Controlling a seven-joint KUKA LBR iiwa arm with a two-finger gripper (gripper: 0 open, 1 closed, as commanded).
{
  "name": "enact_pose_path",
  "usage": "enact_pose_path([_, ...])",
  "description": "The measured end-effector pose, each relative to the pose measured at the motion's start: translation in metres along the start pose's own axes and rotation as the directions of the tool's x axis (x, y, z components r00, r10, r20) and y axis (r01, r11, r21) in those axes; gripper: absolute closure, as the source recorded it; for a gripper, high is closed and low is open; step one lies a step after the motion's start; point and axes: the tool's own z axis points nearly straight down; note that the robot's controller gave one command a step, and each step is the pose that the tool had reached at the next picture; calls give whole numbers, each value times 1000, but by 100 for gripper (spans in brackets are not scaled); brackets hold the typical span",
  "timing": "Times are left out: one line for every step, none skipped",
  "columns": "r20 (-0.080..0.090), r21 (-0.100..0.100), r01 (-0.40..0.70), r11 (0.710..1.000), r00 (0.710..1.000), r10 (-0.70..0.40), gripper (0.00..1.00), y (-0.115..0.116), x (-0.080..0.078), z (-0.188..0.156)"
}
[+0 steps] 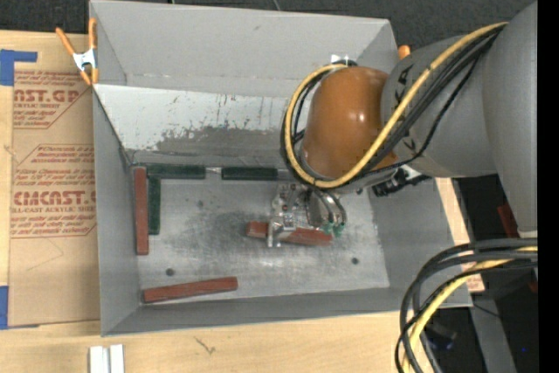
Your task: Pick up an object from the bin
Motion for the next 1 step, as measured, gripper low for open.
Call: enact_pose_path([8,-1,0,1000,1000,0,100,0,-2,-27])
